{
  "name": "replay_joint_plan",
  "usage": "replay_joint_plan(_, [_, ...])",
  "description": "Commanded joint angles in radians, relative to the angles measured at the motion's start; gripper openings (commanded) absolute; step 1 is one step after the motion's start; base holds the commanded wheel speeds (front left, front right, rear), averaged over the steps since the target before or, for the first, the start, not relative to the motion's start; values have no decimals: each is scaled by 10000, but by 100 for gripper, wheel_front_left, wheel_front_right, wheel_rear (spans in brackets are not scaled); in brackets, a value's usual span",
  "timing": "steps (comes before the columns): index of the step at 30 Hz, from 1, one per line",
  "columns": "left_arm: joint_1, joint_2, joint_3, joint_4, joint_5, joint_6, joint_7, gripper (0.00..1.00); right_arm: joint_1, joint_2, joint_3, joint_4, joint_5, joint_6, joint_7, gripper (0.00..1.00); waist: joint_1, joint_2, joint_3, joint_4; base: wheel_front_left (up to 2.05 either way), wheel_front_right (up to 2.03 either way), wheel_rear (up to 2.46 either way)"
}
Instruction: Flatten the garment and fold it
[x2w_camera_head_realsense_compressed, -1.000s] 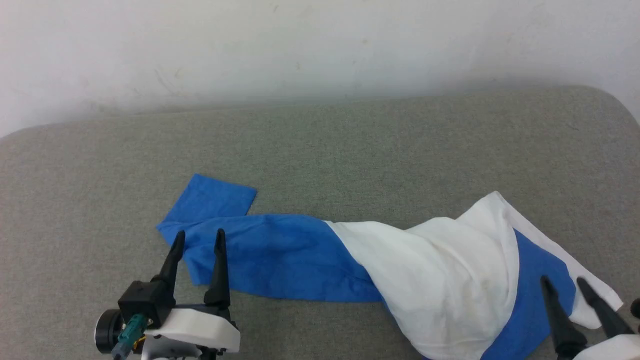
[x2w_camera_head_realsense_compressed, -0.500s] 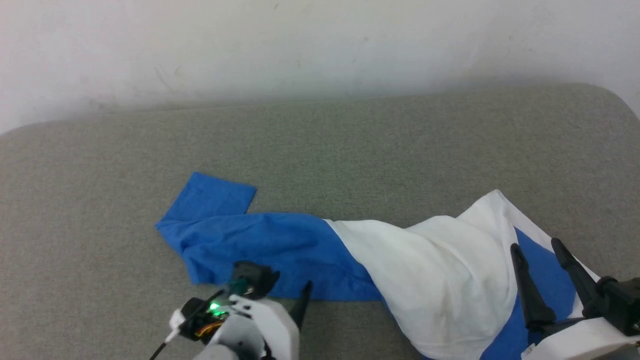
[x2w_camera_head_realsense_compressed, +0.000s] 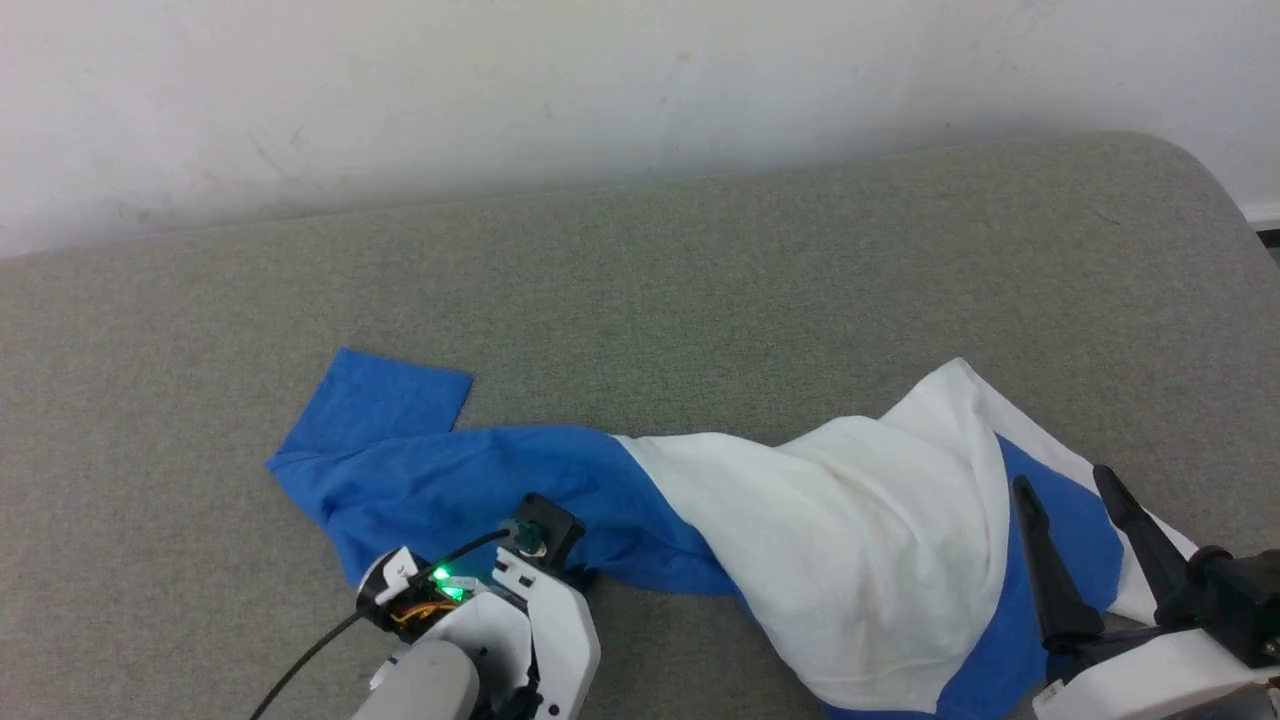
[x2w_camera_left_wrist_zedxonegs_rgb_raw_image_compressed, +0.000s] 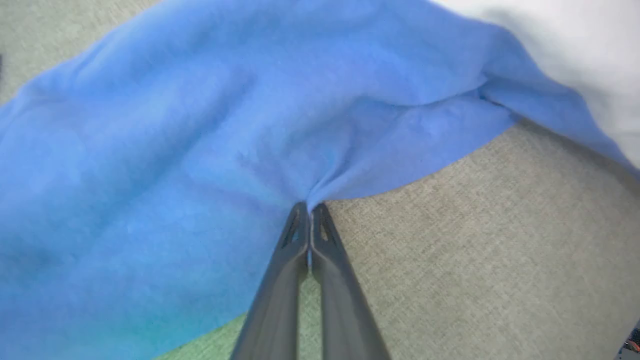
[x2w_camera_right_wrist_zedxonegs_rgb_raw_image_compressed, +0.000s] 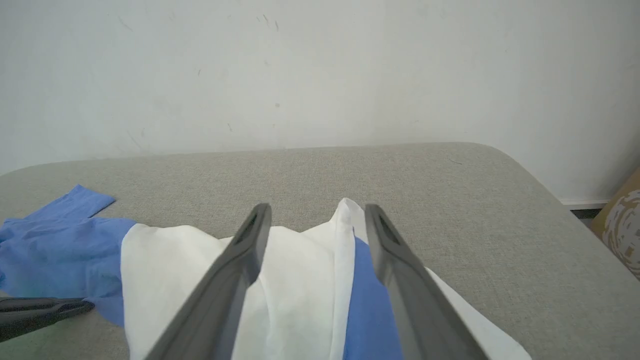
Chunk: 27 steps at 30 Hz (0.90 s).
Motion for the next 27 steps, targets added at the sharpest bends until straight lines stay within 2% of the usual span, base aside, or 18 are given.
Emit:
replay_joint_plan(1, [171, 142, -58, 286, -23, -50, 6, 0, -92, 63, -32, -29, 64, -7, -83, 100, -1, -1, -2, 19, 0, 0, 0])
replay_joint_plan(5, [276, 542, 696, -203, -343, 313, -686, 0, -30, 126, -128, -29, 133, -7, -103, 100, -1, -1, -68, 64, 0, 0, 0])
replay_joint_plan(9, [712, 1233, 1811, -1294, -697, 986, -1049, 0, 72, 177, -292, 17, 184, -7, -31, 100, -1, -1, -144, 205, 0, 0, 0])
replay_joint_plan(13, [1453, 2021, 3055, -2641, -1067, 1744, -833, 0, 150, 222, -411, 53, 251, -7, 13, 100, -1, -1, -136, 391, 0, 0, 0])
replay_joint_plan(17, [2472, 2473, 4113, -3925, -1391, 2569, -241, 0, 143, 247, -452, 96, 258, -7, 67, 100, -1, -1, -85, 528, 0, 0, 0])
replay_joint_plan(22, [3500, 2559, 5139, -4383, -1770, 3365, 59, 0, 52, 246, -466, 167, 225, -7, 176, 100, -1, -1, -2, 591, 0, 0, 0])
replay_joint_plan(25, [3819, 2286, 5306, -4223, -2097, 3413, -139, 0, 4, 225, -463, 220, 211, -7, 217, 100, -1, -1, 21, 589, 0, 0, 0])
replay_joint_plan(26, [3851, 2103, 5328, -4148, -2285, 3375, -270, 27, -10, 214, -455, 235, 213, -7, 224, 100, -1, -1, 21, 582, 0, 0, 0])
replay_joint_plan(27, [3868, 1938, 5331, -4102, -2435, 3320, -433, 100, -19, 198, -443, 255, 217, -7, 233, 100, -1, -1, 6, 575, 0, 0, 0])
